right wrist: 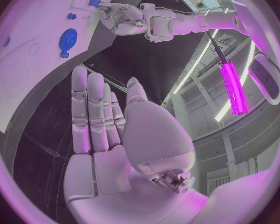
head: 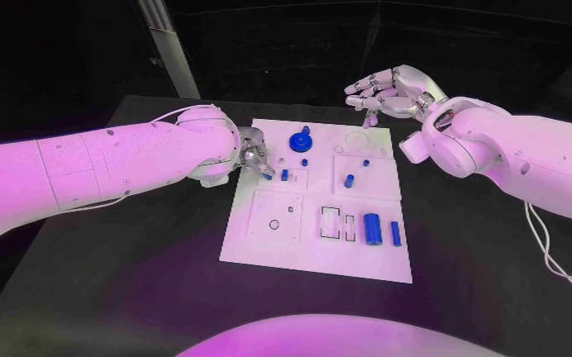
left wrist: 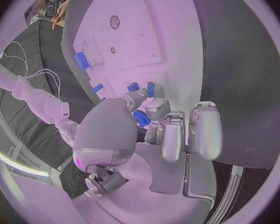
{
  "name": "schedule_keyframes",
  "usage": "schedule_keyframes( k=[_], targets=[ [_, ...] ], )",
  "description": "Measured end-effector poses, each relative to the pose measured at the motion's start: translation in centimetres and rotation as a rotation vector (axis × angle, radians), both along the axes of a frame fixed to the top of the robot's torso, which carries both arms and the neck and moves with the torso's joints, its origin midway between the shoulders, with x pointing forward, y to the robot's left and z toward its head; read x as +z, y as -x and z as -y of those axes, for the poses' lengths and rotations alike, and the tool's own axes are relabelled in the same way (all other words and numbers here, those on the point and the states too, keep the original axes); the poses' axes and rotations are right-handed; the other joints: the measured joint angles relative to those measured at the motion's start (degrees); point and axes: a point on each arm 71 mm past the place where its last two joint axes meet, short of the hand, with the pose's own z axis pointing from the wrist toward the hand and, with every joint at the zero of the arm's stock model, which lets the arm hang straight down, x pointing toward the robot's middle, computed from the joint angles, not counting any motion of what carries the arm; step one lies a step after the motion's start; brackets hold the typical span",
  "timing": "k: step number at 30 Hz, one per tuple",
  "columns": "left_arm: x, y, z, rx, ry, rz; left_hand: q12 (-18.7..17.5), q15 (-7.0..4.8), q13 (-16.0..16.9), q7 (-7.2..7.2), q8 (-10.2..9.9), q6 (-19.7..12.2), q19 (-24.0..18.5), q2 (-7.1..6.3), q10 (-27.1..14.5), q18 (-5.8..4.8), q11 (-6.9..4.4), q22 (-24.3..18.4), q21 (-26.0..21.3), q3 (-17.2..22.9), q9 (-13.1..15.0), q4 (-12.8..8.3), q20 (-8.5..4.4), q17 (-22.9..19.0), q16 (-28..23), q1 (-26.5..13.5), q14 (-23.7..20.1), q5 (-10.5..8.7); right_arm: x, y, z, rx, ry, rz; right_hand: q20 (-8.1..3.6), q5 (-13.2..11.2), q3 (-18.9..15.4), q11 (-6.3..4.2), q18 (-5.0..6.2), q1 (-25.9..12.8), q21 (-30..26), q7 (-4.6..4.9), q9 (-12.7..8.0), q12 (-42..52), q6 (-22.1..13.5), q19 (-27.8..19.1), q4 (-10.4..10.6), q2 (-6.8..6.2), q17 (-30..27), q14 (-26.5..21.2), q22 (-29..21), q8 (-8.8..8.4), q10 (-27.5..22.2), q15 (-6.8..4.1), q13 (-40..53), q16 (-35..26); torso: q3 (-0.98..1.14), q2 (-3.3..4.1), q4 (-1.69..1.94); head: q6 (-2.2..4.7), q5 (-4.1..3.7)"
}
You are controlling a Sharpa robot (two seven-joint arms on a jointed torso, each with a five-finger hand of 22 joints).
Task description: Assemble the parts on the task board
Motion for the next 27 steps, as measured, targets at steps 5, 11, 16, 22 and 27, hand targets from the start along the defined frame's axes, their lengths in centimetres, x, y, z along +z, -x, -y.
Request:
schedule_keyframes(
  k=[5,11,16,22,27],
  targets=[
    [0.03,0.00,0.02,-0.004,-0.005,-0.002,0.0,0.00,0.0,0.01,0.0,0.0,0.0,0.00,0.0,0.00,0.00,0.0,0.0,0.1,0.0,-0.1,0.00,0.0,0.0,0.0,0.0,0.00,-0.01,0.00,-0.01,0.000,0.000,0.000,0.00,0.0,0.0,0.00,0.00,0.0,0.0,0.00,0.0,0.0,0.0,0.0,0.0,0.00,0.0,0.0,0.0,0.00,0.0,0.00,0.0,0.0,-0.02,0.00,0.00,0.04,-0.07],
    [0.04,0.01,0.02,-0.008,-0.010,-0.005,0.0,0.00,0.0,0.01,0.0,0.0,0.0,-0.03,0.0,0.00,0.01,0.0,0.0,0.1,0.0,-0.1,0.00,0.0,0.0,0.0,0.0,-0.01,-0.01,0.00,0.00,0.000,0.000,0.000,0.00,0.0,0.0,0.00,0.00,0.0,0.0,0.00,0.0,0.0,0.0,0.0,0.0,0.00,0.0,0.0,0.0,0.00,0.0,0.00,0.0,0.0,-0.03,0.00,0.00,0.04,-0.07],
    [0.07,-0.08,0.22,-0.011,-0.014,-0.006,0.0,0.00,-0.1,0.09,0.5,0.1,0.0,-0.03,0.0,0.01,0.02,0.0,0.0,0.1,0.2,0.0,0.00,0.0,0.0,-0.1,0.0,-0.01,-0.01,0.00,-0.02,0.001,0.000,-0.001,0.00,0.0,0.0,0.00,0.00,0.0,-0.1,0.00,0.0,0.0,0.0,0.0,0.0,0.00,0.0,0.0,0.0,0.23,0.0,0.00,-0.1,0.0,-0.03,0.00,0.01,-0.09,0.00],
    [0.05,-0.29,0.51,-0.012,-0.021,-0.005,0.0,0.00,-0.1,-0.36,0.9,0.8,0.0,-1.01,0.2,0.01,-0.02,0.0,0.0,2.7,0.2,-2.4,0.00,0.0,0.0,-2.6,0.0,-0.22,-0.01,0.00,-0.13,0.003,-0.001,-0.001,0.00,0.0,0.0,0.00,0.00,0.1,-0.2,0.00,0.0,0.0,0.0,0.0,0.0,0.09,0.0,0.0,0.0,0.23,0.0,0.00,-0.2,0.0,-0.03,0.00,0.04,-0.07,0.12],
    [0.04,-0.47,0.61,-0.011,-0.029,-0.006,0.0,-0.24,-0.2,-0.53,1.0,0.9,0.2,-1.61,0.3,0.00,-0.11,0.0,0.0,3.2,0.0,-2.9,-0.18,0.0,0.0,-4.8,0.2,-0.21,-0.01,0.00,-0.14,0.004,-0.001,-0.001,0.00,0.0,0.0,0.00,0.00,0.2,-0.2,0.00,0.0,0.0,0.0,0.0,0.0,0.22,-0.1,0.0,0.0,0.23,0.0,0.00,-0.2,0.0,-0.02,0.01,0.03,-0.13,0.14]
  ],
)
